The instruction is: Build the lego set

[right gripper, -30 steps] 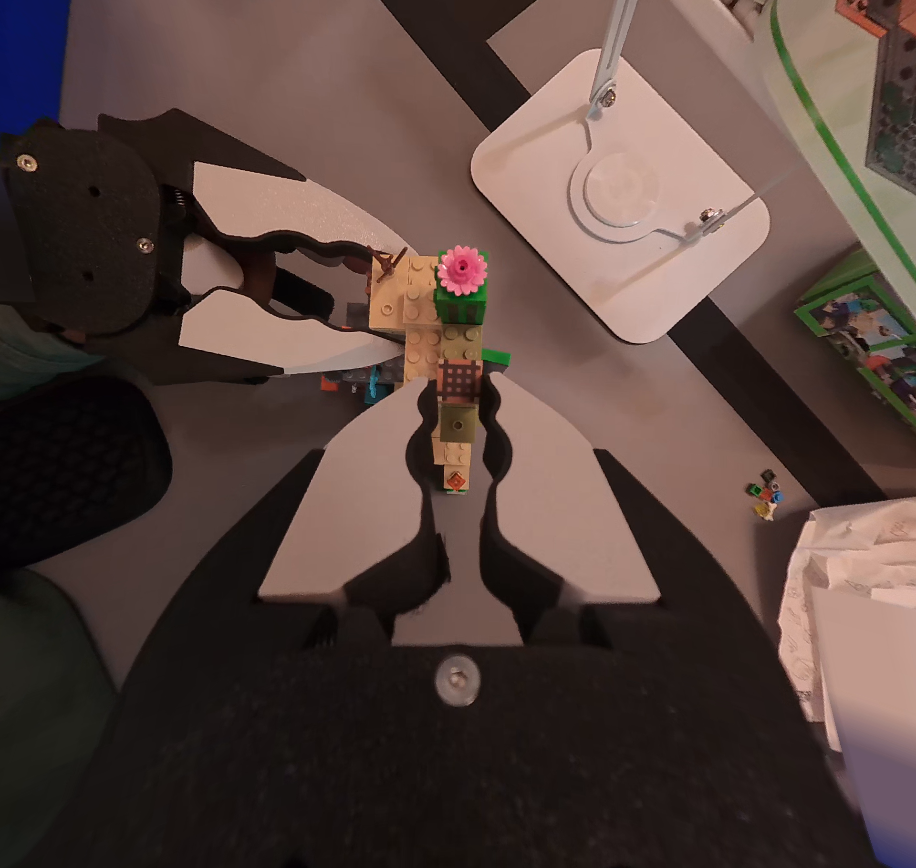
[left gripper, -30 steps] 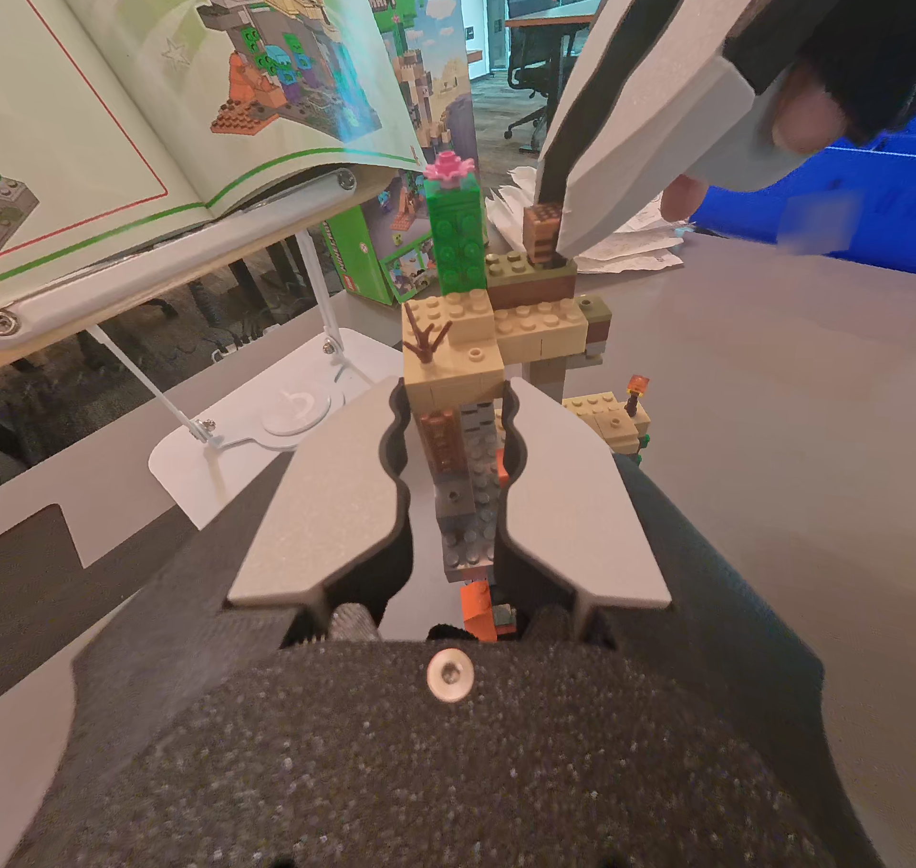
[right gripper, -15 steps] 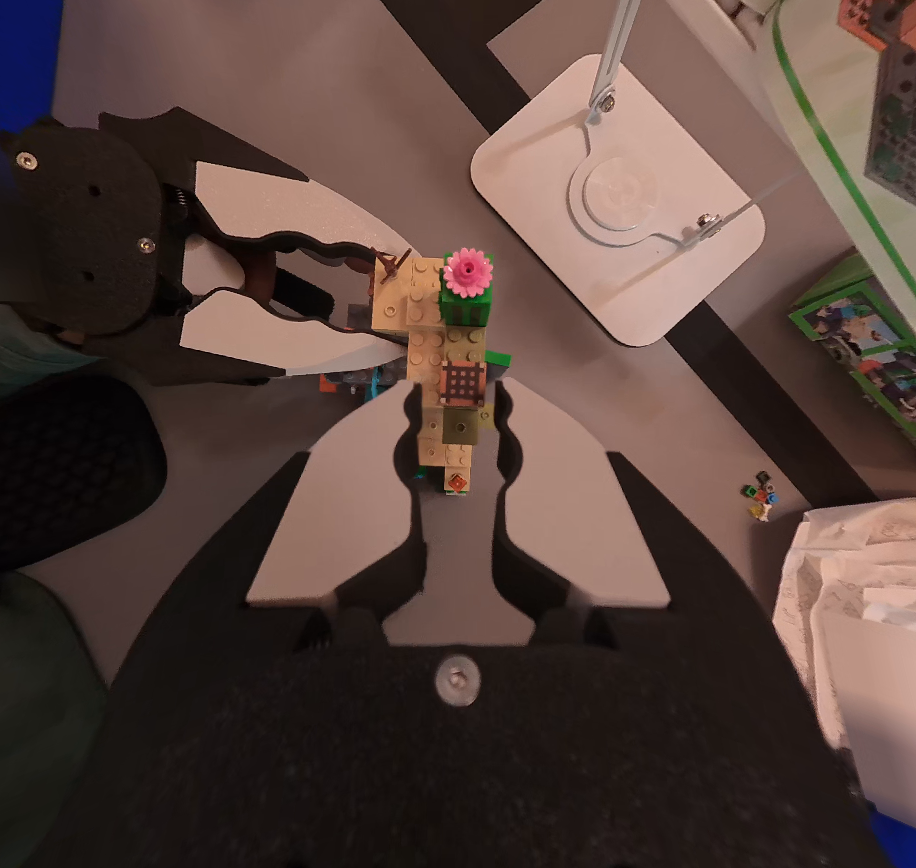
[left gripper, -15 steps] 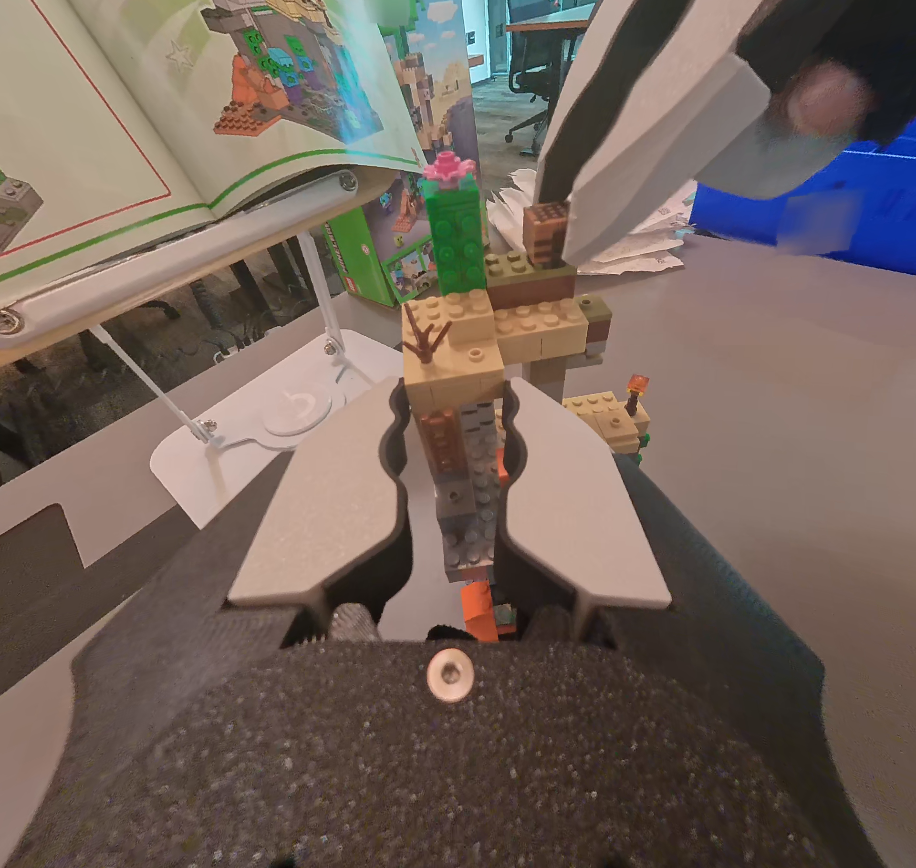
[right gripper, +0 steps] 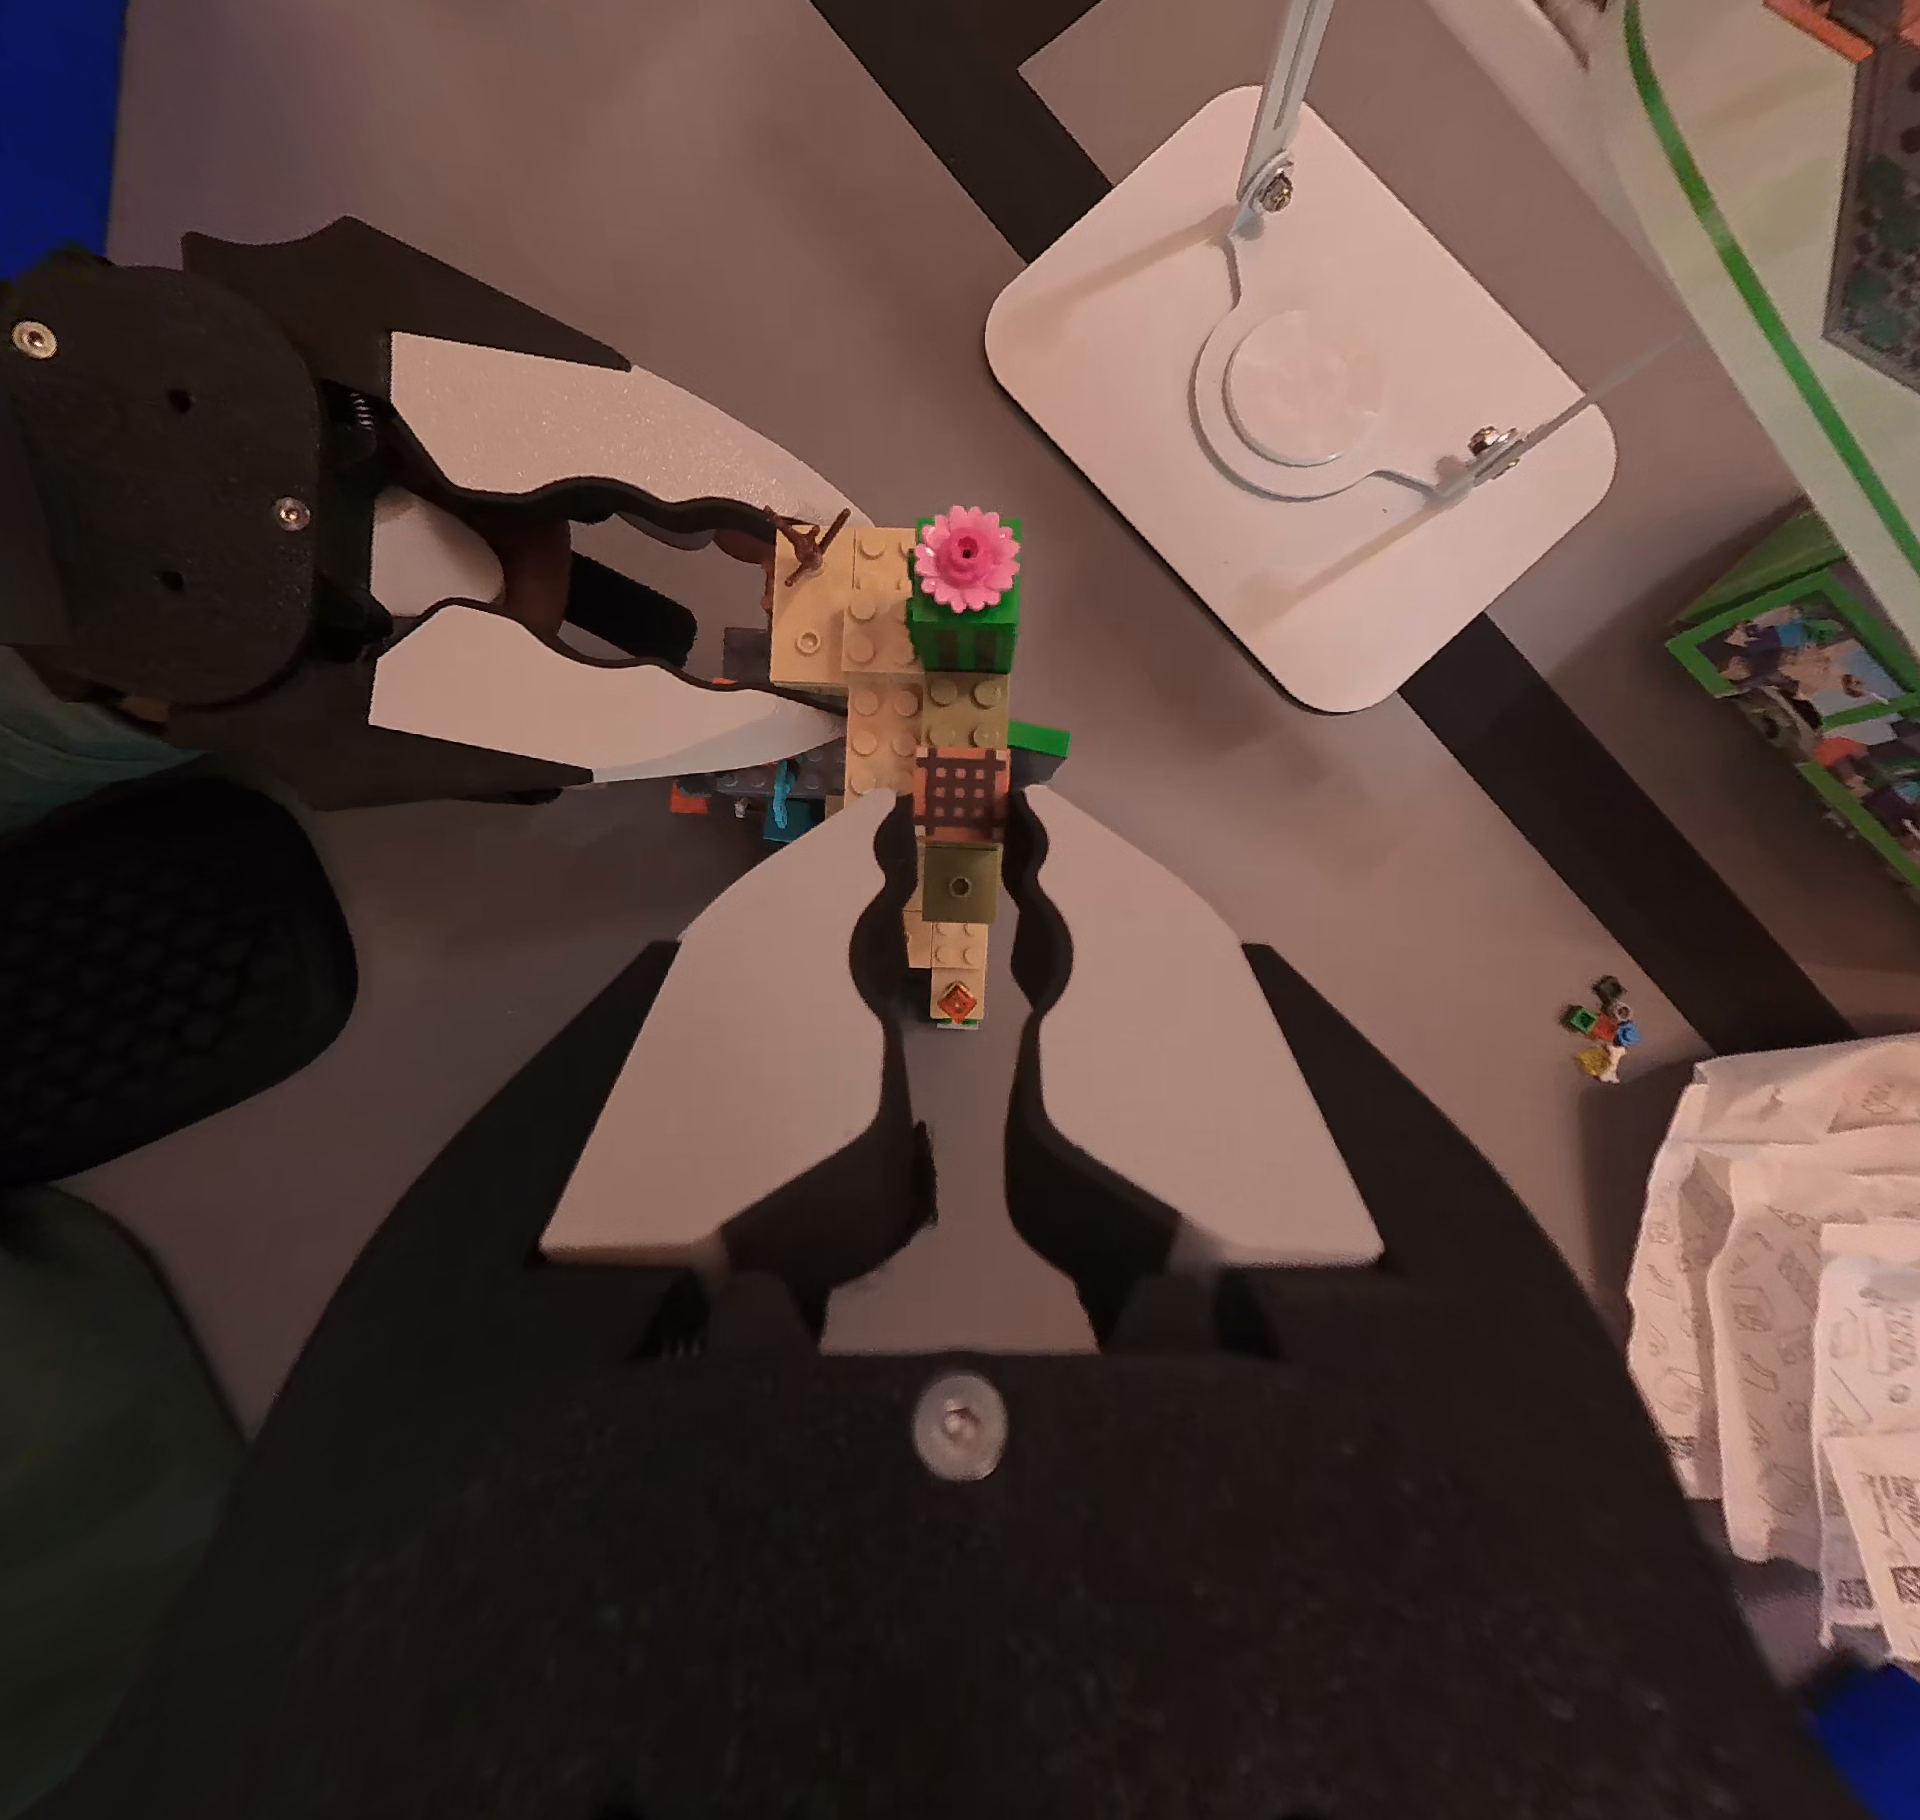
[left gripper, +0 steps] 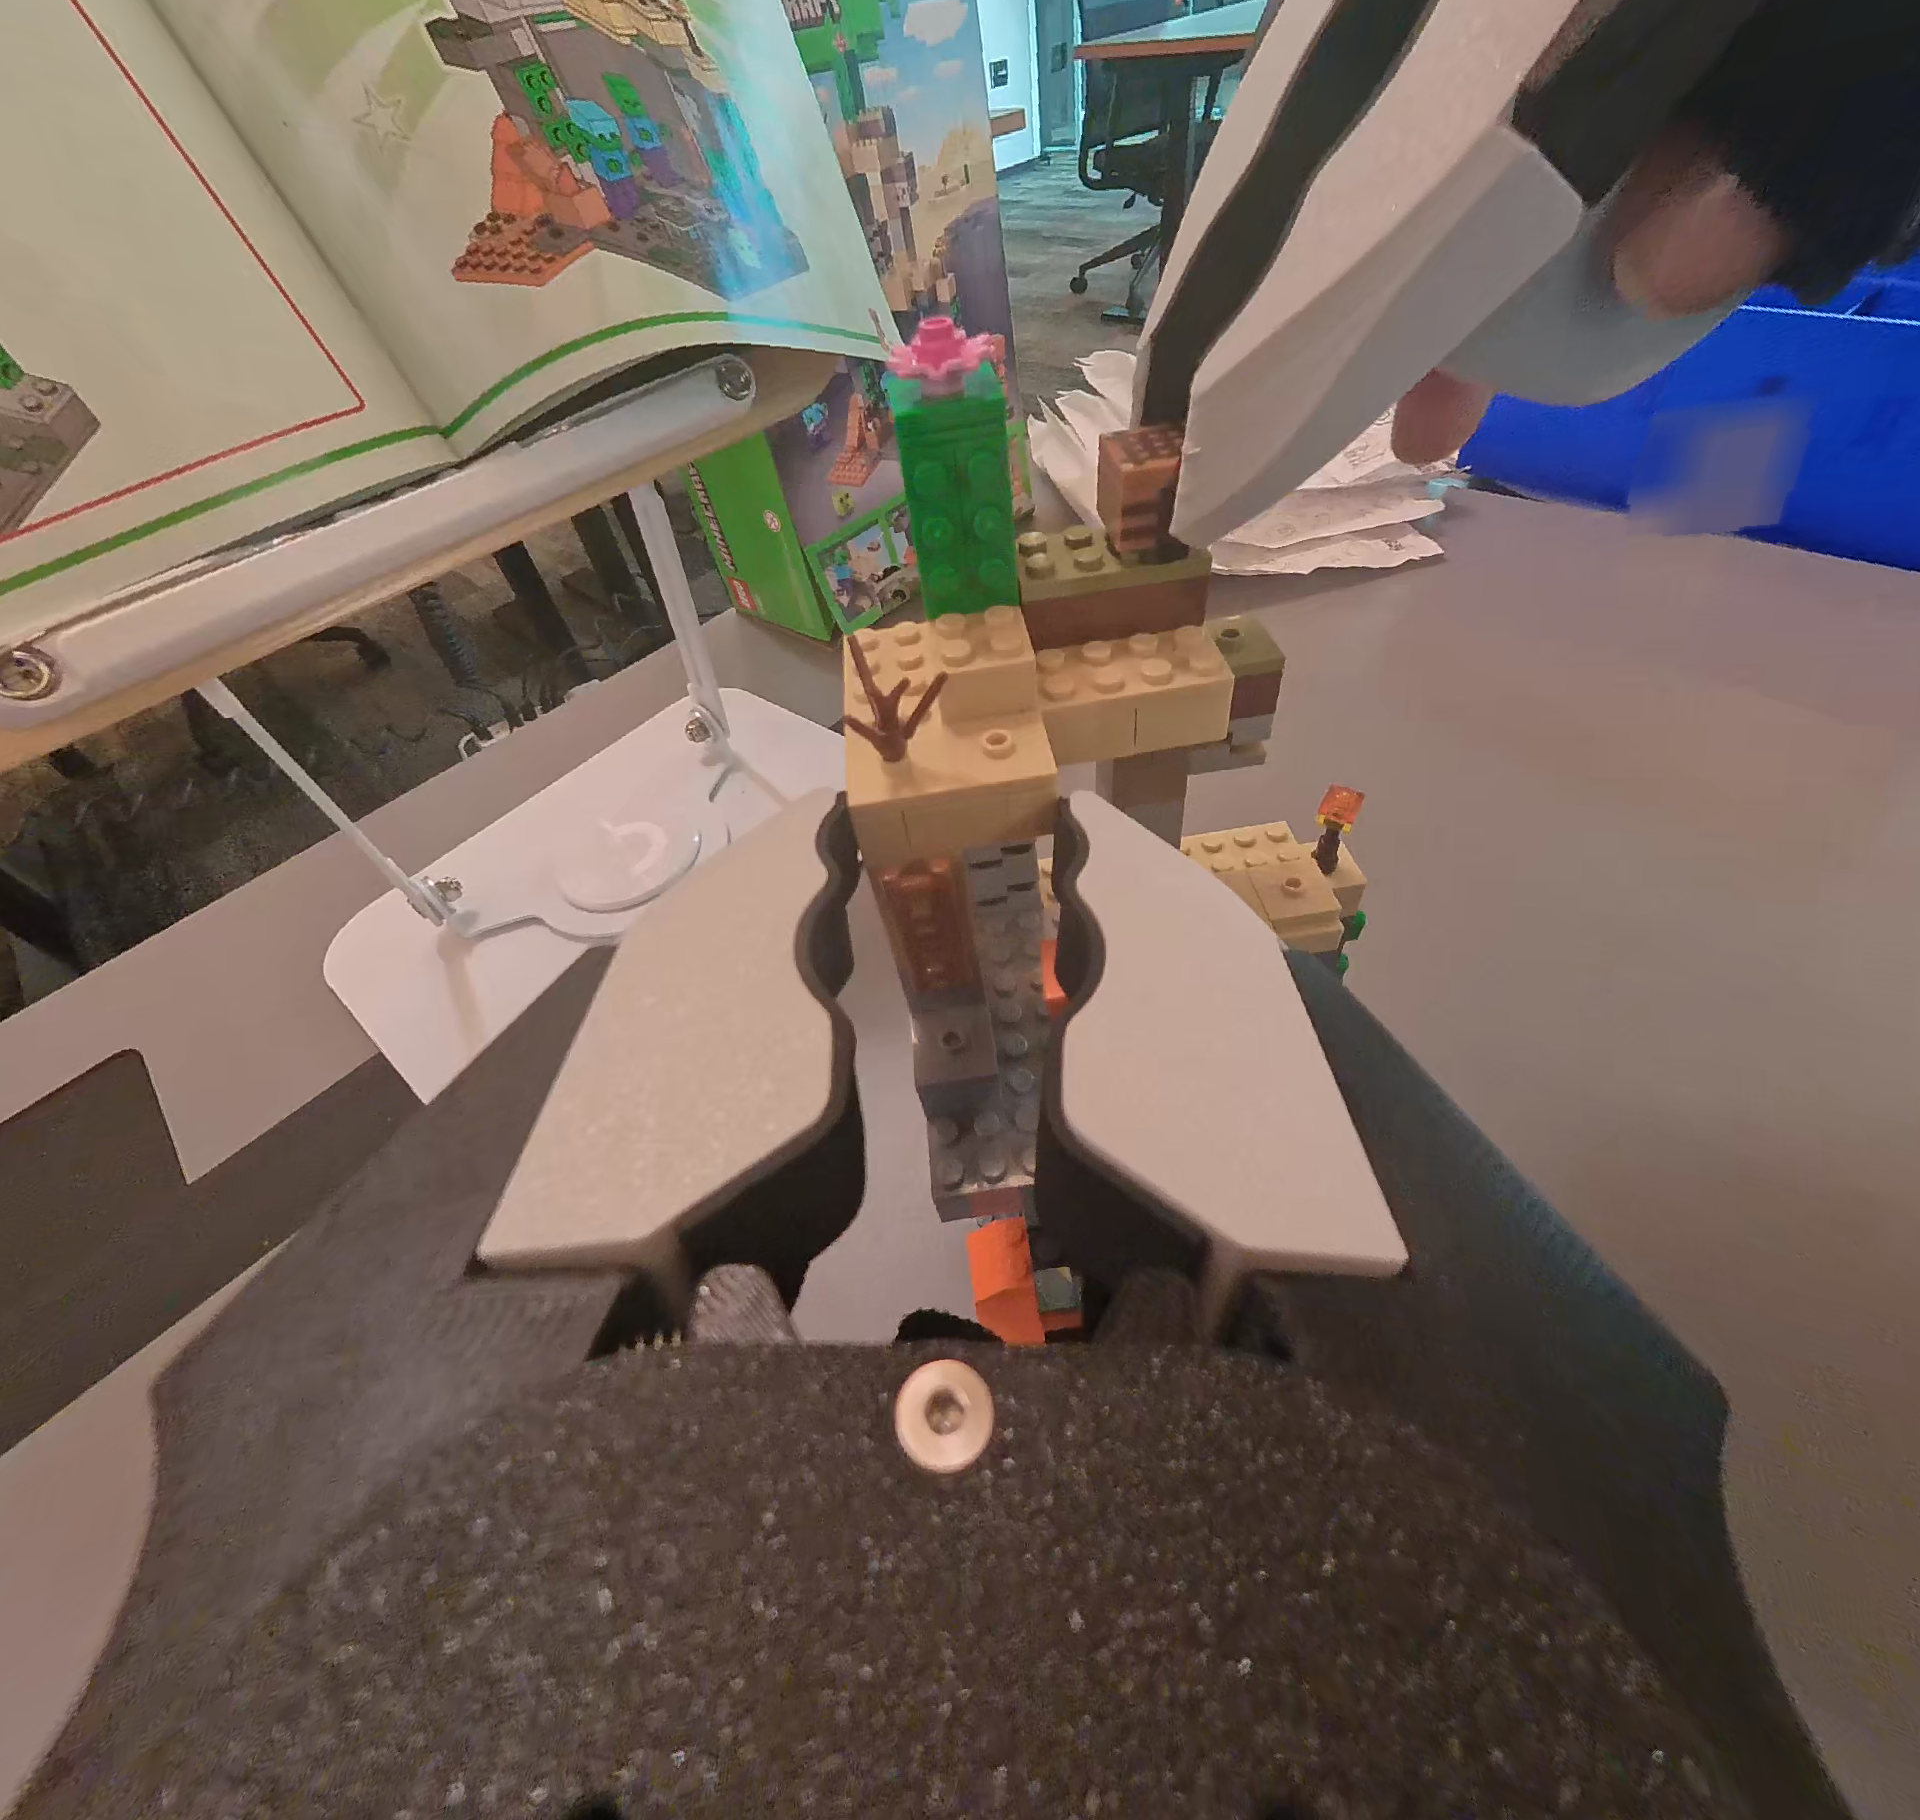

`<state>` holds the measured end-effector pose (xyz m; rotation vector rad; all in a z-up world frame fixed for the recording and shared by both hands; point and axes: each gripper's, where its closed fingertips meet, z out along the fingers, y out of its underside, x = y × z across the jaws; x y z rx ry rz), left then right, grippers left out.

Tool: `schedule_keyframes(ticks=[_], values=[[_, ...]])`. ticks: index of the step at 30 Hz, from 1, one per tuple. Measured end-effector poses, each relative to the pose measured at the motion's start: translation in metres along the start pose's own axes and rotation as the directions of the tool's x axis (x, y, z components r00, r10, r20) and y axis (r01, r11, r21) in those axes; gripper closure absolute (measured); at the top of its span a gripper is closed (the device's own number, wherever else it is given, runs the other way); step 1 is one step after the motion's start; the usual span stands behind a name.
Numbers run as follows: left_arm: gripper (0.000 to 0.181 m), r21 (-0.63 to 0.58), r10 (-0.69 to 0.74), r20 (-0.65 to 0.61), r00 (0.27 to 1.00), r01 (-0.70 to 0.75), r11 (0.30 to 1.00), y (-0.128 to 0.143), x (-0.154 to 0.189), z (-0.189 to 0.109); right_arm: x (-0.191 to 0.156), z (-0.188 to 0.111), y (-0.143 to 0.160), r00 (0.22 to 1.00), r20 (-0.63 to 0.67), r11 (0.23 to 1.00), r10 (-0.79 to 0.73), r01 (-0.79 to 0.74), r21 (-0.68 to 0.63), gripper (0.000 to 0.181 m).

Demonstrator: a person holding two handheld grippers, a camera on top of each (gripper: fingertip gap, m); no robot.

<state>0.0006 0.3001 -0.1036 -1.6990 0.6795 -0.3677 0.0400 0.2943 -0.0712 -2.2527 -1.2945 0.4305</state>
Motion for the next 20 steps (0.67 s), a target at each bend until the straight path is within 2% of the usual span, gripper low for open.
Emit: schedule_keyframes(ticks=[12,16,20], values=[[0.145,0.001,0.01,0.0,1.0,-0.01,1.0,0.001,-0.001,0.0,0.0,0.0,-0.001,1.0,-0.002,1.0,-0.01,0.01,0.005,0.165],[0.145,0.004,0.006,-0.009,1.0,-0.006,1.0,0.003,-0.004,-0.002,-0.002,-0.002,-0.004,1.0,0.023,0.994,-0.009,0.006,0.108,0.162],[0.145,0.004,0.004,-0.008,1.0,-0.004,1.0,0.001,-0.001,-0.003,0.003,-0.034,-0.016,0.998,0.057,0.946,0.005,-0.023,0.322,0.148]])
